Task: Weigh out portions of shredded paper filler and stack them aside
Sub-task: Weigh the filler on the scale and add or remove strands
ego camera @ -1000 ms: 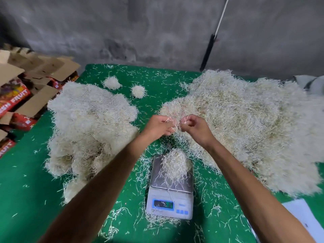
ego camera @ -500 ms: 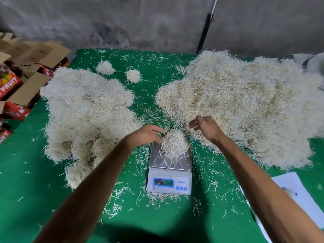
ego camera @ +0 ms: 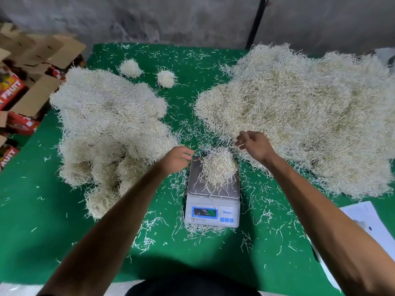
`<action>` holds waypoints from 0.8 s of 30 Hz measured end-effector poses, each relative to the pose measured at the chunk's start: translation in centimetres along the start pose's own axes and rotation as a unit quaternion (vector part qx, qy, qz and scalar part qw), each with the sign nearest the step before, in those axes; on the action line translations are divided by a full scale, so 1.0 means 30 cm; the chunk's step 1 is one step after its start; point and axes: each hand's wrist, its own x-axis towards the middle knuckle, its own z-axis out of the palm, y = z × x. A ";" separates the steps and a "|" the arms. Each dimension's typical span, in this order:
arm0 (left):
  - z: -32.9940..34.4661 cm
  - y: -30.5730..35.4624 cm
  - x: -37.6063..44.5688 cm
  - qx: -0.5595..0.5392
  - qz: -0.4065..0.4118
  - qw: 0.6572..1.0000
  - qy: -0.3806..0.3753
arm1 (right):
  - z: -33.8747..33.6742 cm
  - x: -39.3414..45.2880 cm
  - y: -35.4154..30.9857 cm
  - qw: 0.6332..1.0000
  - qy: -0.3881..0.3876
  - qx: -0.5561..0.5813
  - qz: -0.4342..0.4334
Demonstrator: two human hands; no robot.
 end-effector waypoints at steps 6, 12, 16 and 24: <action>0.011 -0.051 0.069 0.000 0.007 1.000 0.019 | -0.004 0.085 0.044 0.998 -0.042 -0.035 0.005; 0.054 -0.038 0.200 -0.011 0.028 0.997 0.074 | 0.036 0.204 0.104 0.961 -0.126 -0.240 -0.062; 0.058 -0.013 0.332 -0.012 0.027 0.994 0.107 | 0.069 0.323 0.139 0.936 -0.204 -0.282 -0.048; 0.131 0.006 0.625 0.110 -0.013 0.994 -0.014 | 0.144 0.523 0.252 0.861 -0.302 -0.395 -0.104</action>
